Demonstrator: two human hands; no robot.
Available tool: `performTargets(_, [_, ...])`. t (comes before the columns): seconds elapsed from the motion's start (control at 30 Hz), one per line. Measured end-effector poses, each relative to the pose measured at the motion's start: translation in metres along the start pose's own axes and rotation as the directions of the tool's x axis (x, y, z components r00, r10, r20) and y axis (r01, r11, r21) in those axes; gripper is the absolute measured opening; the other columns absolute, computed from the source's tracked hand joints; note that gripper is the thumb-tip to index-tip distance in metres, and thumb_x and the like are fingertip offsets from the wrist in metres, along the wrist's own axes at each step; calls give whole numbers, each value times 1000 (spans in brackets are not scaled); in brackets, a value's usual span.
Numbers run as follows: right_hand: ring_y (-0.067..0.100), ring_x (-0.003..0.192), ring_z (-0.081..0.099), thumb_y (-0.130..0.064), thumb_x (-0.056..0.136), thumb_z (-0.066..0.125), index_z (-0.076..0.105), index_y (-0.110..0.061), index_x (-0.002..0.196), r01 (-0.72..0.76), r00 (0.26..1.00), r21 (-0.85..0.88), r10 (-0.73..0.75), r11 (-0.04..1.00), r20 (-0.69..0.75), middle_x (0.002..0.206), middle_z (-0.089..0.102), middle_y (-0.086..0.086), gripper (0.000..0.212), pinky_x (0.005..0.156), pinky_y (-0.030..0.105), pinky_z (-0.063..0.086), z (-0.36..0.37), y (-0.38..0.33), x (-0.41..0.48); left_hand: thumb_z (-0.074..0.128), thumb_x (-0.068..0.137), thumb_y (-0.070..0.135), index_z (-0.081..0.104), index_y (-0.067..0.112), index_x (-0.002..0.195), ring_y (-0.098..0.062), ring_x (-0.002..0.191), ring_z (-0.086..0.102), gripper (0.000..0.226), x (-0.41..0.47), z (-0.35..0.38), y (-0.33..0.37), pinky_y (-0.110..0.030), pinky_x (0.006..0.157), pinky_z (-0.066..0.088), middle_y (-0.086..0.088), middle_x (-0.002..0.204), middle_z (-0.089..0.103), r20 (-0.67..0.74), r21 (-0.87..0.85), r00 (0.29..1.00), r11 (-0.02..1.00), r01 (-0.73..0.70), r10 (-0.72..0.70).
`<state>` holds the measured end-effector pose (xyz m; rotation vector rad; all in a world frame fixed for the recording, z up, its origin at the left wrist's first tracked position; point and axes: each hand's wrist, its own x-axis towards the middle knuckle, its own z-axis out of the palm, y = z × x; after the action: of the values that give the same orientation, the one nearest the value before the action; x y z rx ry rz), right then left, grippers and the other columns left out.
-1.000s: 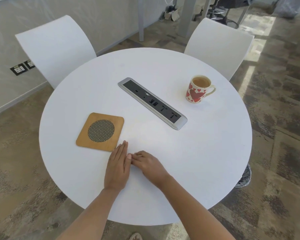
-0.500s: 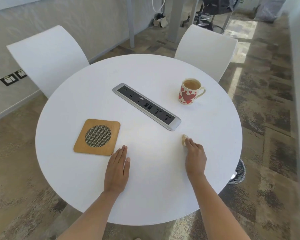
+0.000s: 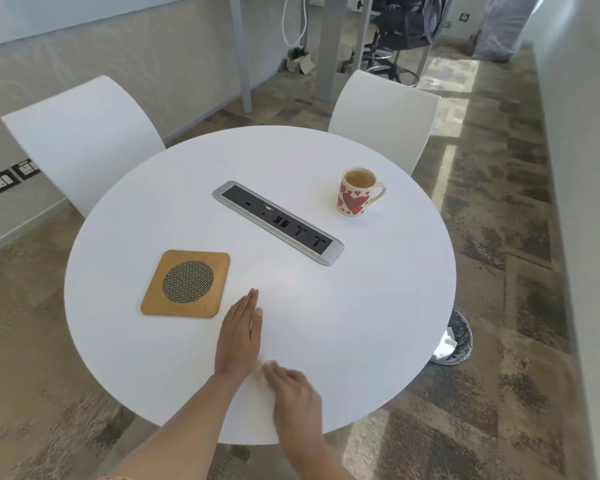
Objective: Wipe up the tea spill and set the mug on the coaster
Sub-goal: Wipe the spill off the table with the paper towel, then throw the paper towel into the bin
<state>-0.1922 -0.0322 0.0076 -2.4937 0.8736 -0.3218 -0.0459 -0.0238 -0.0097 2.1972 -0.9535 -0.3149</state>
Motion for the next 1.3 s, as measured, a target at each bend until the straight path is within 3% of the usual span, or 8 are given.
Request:
performTargets(0.07, [-1, 62, 60, -2, 81, 62, 71, -31, 108, -232, 971, 390, 188, 891, 148, 85, 75, -10, 40, 56, 15, 45, -7, -10, 9, 30, 101, 26, 40, 17, 141, -9, 138, 31, 42, 4, -3, 7, -24, 115, 18, 4, 147, 40, -7, -118, 999, 992, 31, -32])
performTargets(0.13, [-5, 65, 61, -3, 88, 55, 71, -33, 103, -483, 857, 741, 426, 466, 291, 82, 73, -12, 37, 56, 10, 45, -21, -9, 25, 31, 101, 28, 52, 18, 132, -8, 131, 42, 38, 10, -7, 17, -24, 111, 26, 2, 139, 52, 3, -285, 994, 952, 109, -112])
performTargets(0.2, [5, 77, 67, 1, 90, 54, 70, -24, 100, -522, 758, 852, 474, 30, 448, 88, 74, -7, 31, 58, 15, 51, -35, 3, 43, 31, 101, 31, 65, 18, 115, -13, 118, 56, 39, 18, -11, 29, -30, 104, 39, -2, 120, 66, 73, -476, 973, 850, 226, -218])
performTargets(0.27, [10, 79, 67, 3, 93, 49, 68, -17, 102, -486, 751, 855, 413, -183, 515, 93, 73, 0, 28, 59, 17, 53, -50, 15, 58, 33, 100, 34, 72, 17, 97, -23, 98, 67, 42, 25, -16, 42, -35, 87, 52, -7, 96, 74, 187, -592, 947, 740, 320, -260])
performTargets(0.53, [19, 79, 68, 5, 89, 52, 68, -11, 106, -436, 780, 888, 431, -145, 453, 95, 73, 9, 28, 62, 23, 54, -90, 52, 85, 56, 92, 24, 72, 11, 98, -24, 90, 70, 22, 37, -13, 82, -27, 72, 56, -10, 99, 74, 527, -646, 850, 644, 410, -12])
performTargets(0.7, [12, 75, 68, 6, 85, 53, 72, -26, 95, -440, 772, 896, 487, -53, 408, 86, 76, -3, 38, 60, 20, 53, -107, 78, 93, 61, 89, 13, 64, 11, 112, -20, 87, 71, 24, 49, 1, 109, -25, 69, 56, -13, 99, 70, 518, -666, 855, 628, 403, 0])
performTargets(0.93, [19, 79, 61, 21, 83, 37, 64, 4, 112, -409, 805, 911, 446, -59, 391, 92, 66, 12, 43, 67, 19, 53, -136, 129, 112, 63, 82, -2, 65, 5, 95, -22, 77, 70, 15, 78, 40, 155, -24, 64, 56, -16, 96, 68, 486, -671, 873, 627, 395, -30])
performTargets(1.3, [12, 88, 67, 16, 86, 49, 74, -3, 97, -359, 867, 930, 340, -83, 365, 91, 73, 7, 33, 86, 16, 52, -202, 240, 146, 59, 82, -4, 71, 2, 92, -20, 81, 72, 16, 135, 143, 234, -25, 75, 58, -14, 94, 74, 507, -674, 846, 537, 507, -163])
